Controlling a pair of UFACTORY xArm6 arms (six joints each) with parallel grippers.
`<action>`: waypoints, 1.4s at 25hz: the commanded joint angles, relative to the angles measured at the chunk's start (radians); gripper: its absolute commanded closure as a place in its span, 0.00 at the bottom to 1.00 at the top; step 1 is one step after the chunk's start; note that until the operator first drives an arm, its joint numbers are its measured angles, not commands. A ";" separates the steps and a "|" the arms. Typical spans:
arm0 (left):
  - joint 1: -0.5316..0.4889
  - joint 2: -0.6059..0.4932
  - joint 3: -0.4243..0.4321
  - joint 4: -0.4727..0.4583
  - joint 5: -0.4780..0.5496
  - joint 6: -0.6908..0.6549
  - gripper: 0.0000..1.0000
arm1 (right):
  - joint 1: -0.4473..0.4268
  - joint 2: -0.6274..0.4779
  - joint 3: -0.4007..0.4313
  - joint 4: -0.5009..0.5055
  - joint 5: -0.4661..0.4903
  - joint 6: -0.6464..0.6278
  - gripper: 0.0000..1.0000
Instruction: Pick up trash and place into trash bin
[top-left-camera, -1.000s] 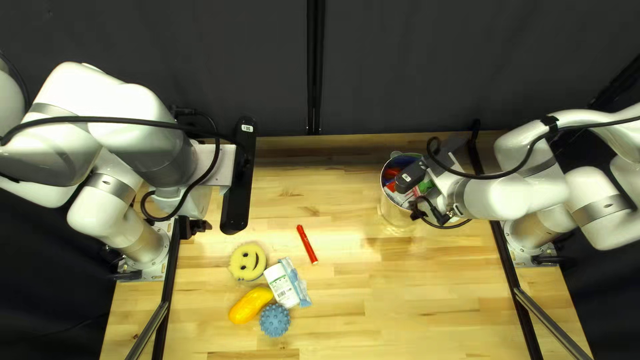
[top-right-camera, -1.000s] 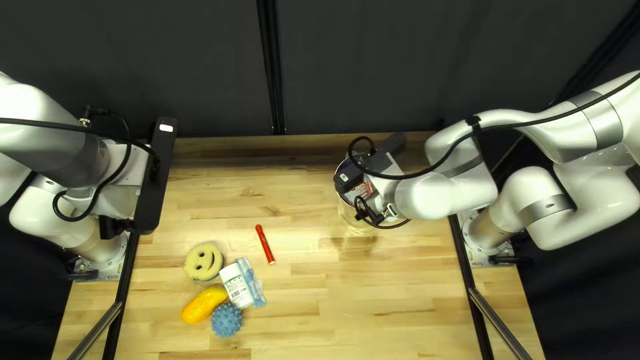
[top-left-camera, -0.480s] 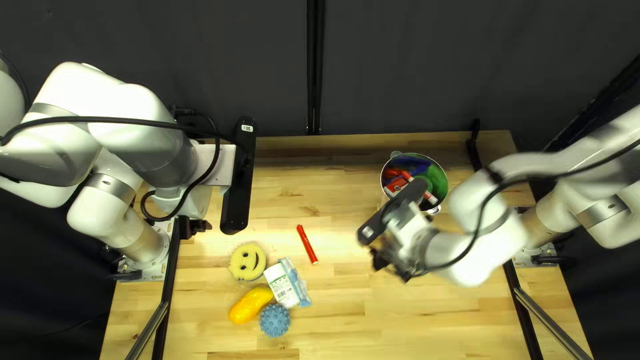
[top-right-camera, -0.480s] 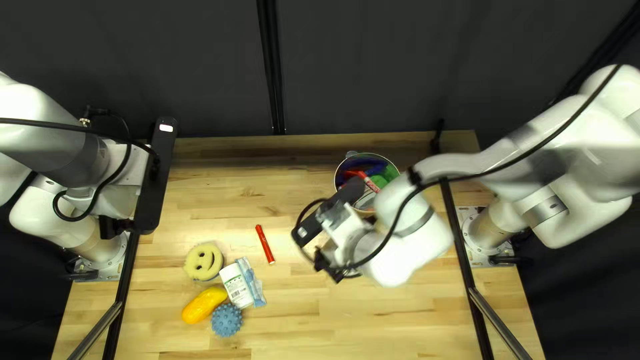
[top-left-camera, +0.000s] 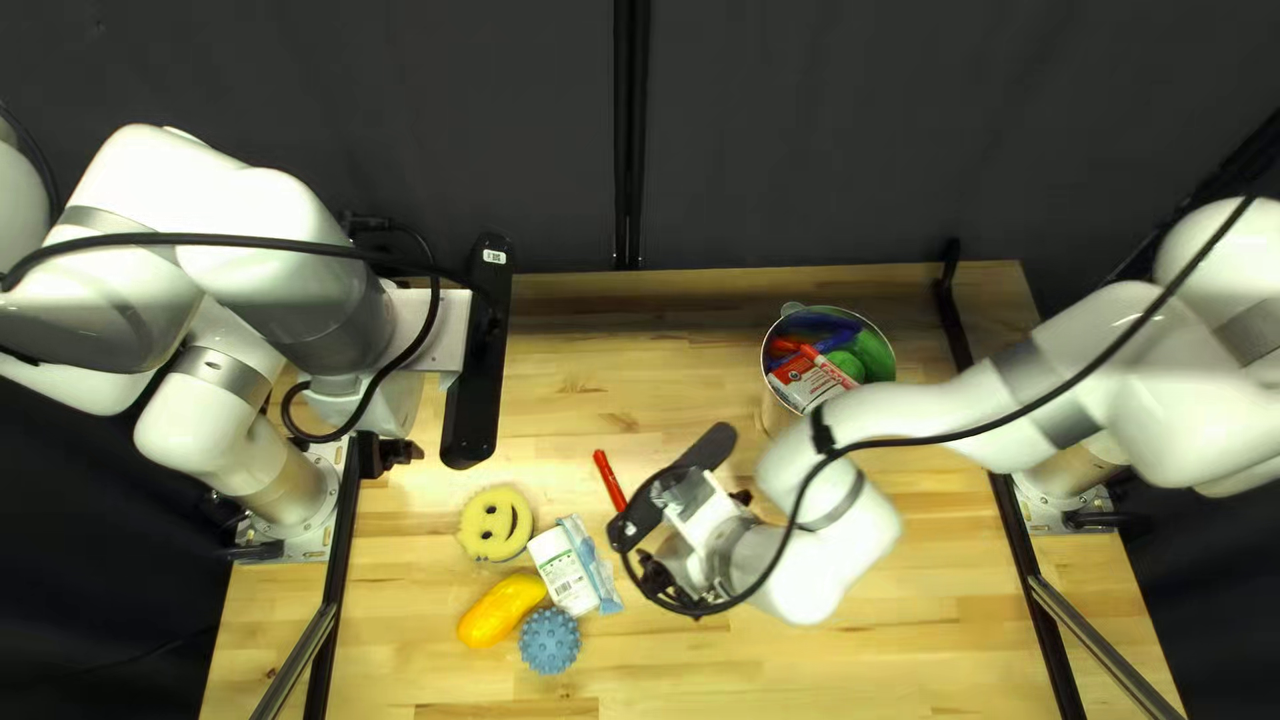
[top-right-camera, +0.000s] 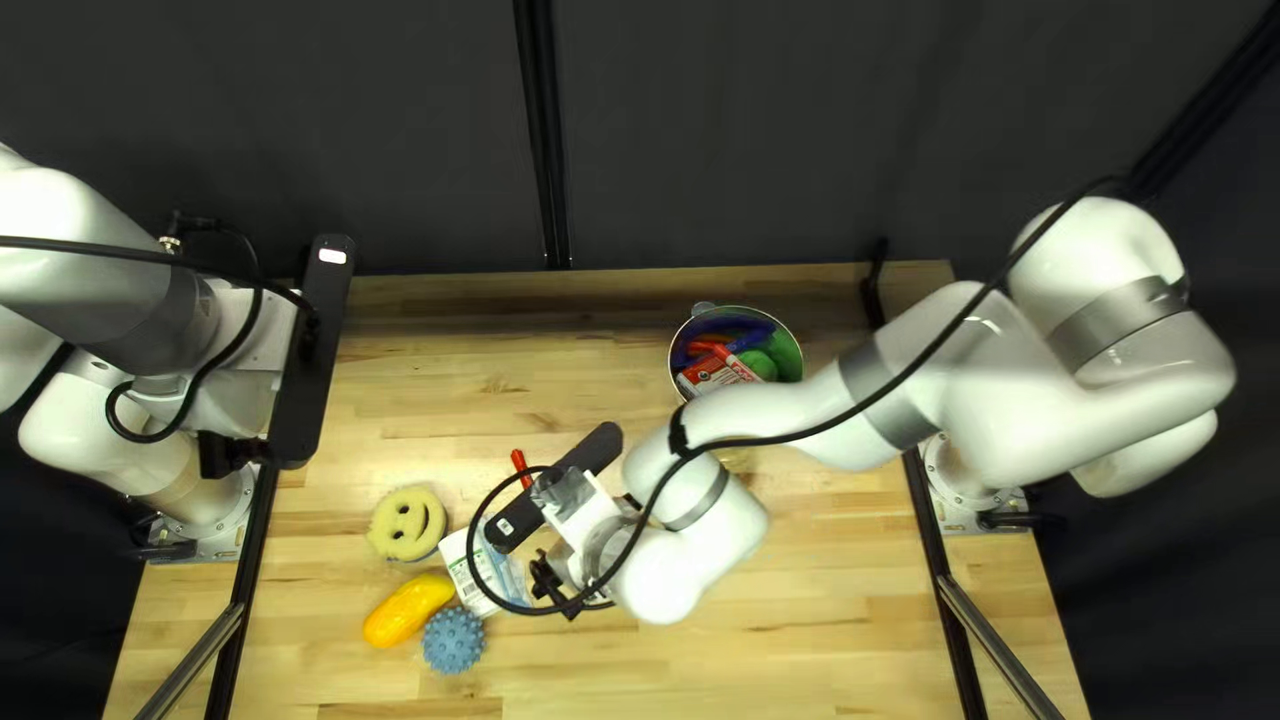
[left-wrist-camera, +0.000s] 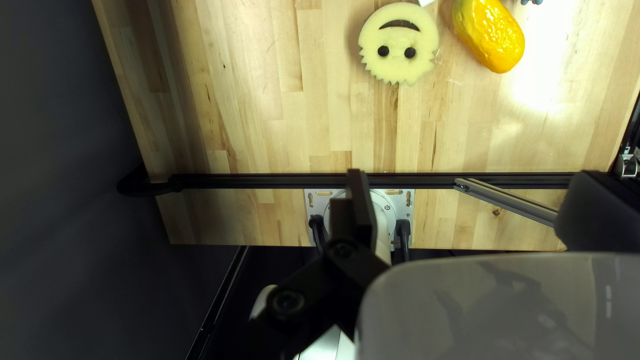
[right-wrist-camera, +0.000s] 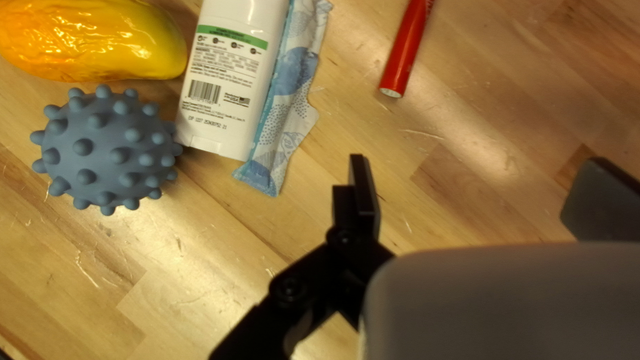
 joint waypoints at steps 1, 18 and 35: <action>0.000 0.000 0.000 0.000 0.000 0.000 0.00 | -0.026 0.040 -0.018 -0.011 -0.036 0.011 0.00; 0.000 0.000 0.000 0.000 0.000 0.000 0.00 | -0.095 0.171 -0.118 0.070 -0.082 -0.131 0.00; 0.000 0.000 0.000 0.000 0.000 0.000 0.00 | -0.111 0.192 -0.134 0.117 -0.092 -0.208 0.92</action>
